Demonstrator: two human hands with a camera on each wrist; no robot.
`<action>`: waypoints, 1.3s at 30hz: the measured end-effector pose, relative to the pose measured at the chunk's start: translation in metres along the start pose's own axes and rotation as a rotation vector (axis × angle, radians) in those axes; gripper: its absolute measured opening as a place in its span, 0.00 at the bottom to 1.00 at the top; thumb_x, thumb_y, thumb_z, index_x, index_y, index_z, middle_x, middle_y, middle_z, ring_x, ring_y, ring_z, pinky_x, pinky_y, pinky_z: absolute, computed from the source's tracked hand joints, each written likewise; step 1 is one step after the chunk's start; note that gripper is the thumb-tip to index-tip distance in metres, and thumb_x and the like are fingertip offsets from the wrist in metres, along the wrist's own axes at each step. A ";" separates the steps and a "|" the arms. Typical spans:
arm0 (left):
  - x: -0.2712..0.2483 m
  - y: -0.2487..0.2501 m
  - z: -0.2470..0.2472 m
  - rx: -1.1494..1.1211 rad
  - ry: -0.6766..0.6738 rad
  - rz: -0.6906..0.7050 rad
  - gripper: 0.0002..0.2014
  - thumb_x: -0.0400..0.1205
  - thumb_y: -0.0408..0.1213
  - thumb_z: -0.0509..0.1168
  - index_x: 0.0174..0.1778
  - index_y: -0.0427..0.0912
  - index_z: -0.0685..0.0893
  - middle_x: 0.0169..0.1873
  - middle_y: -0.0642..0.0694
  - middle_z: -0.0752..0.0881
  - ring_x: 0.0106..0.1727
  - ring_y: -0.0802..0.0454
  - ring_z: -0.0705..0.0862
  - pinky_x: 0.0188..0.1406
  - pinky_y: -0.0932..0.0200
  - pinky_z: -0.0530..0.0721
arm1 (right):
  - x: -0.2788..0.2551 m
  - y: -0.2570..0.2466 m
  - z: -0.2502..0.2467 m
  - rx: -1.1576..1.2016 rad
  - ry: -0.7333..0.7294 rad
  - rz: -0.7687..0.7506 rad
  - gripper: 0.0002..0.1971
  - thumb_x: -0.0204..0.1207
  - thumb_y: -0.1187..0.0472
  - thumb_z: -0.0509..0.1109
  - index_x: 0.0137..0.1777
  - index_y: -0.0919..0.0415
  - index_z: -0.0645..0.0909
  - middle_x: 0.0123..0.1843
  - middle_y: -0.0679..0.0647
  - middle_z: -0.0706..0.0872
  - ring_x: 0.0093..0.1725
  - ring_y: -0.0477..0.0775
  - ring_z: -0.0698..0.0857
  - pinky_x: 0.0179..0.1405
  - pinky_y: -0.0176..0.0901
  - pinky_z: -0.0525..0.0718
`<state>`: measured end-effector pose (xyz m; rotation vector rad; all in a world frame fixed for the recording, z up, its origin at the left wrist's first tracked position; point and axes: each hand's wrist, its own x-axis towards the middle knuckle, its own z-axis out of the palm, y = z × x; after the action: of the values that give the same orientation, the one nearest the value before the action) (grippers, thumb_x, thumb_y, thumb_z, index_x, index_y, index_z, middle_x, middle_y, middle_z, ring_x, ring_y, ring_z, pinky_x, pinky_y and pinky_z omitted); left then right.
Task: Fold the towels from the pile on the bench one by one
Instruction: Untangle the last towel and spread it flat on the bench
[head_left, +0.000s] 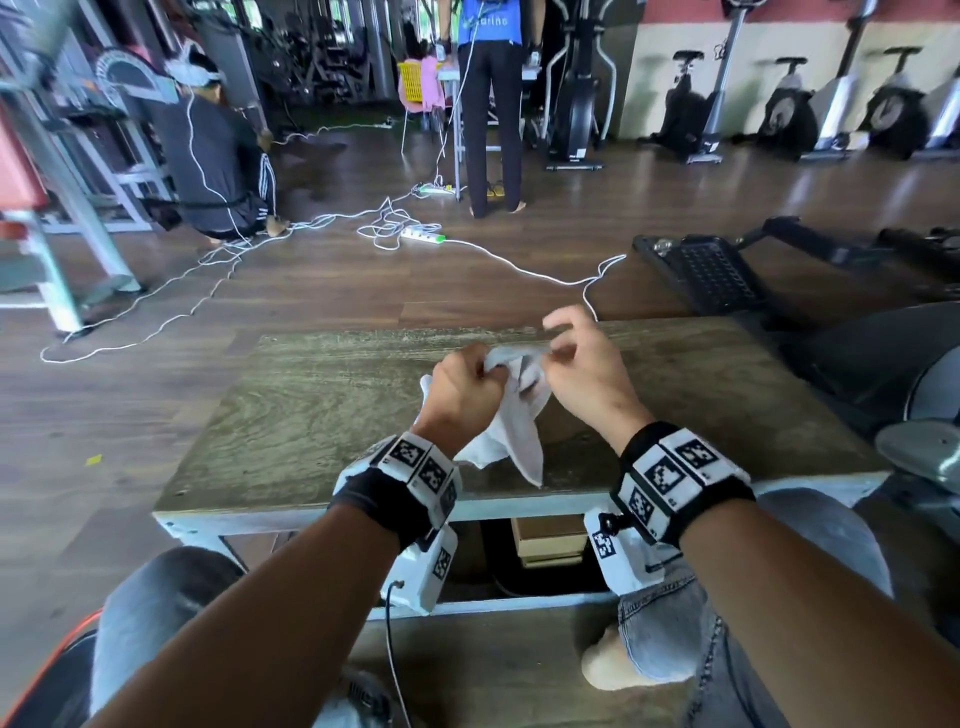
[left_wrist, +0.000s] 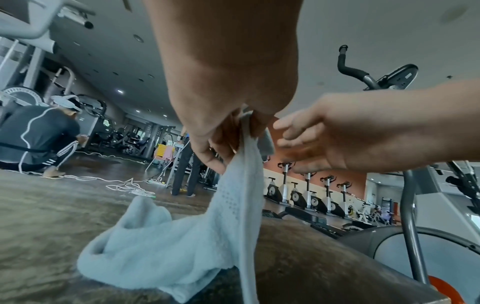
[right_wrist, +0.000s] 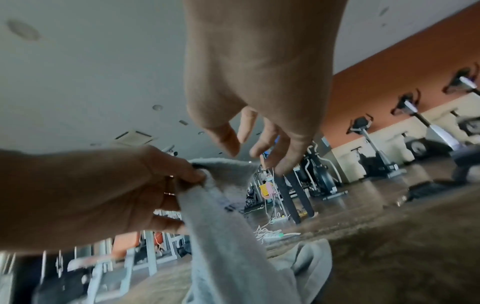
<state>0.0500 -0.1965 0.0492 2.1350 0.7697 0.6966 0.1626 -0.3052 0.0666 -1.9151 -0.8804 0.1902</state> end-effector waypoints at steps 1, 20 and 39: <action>-0.003 0.001 -0.003 0.002 -0.026 0.018 0.10 0.81 0.35 0.64 0.33 0.46 0.76 0.28 0.51 0.79 0.33 0.49 0.76 0.32 0.60 0.69 | -0.004 0.000 -0.002 -0.094 -0.007 -0.062 0.23 0.76 0.67 0.69 0.68 0.44 0.78 0.60 0.52 0.78 0.61 0.50 0.78 0.64 0.42 0.78; -0.035 -0.014 -0.108 0.251 0.207 0.042 0.08 0.83 0.38 0.62 0.46 0.36 0.81 0.39 0.35 0.88 0.43 0.35 0.85 0.40 0.51 0.79 | -0.032 -0.051 -0.046 -0.315 -0.054 -0.251 0.10 0.87 0.55 0.61 0.61 0.61 0.72 0.45 0.57 0.82 0.45 0.61 0.82 0.39 0.49 0.71; 0.002 -0.092 -0.041 0.445 -0.295 -0.091 0.18 0.81 0.43 0.69 0.35 0.31 0.86 0.29 0.40 0.81 0.29 0.49 0.76 0.30 0.60 0.73 | 0.023 0.104 -0.010 -0.514 -0.293 0.043 0.15 0.76 0.59 0.72 0.26 0.56 0.82 0.27 0.51 0.84 0.29 0.52 0.82 0.26 0.41 0.72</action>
<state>-0.0040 -0.1271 0.0005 2.5042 0.9130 0.1582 0.2358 -0.3237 -0.0093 -2.4250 -1.1664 0.2973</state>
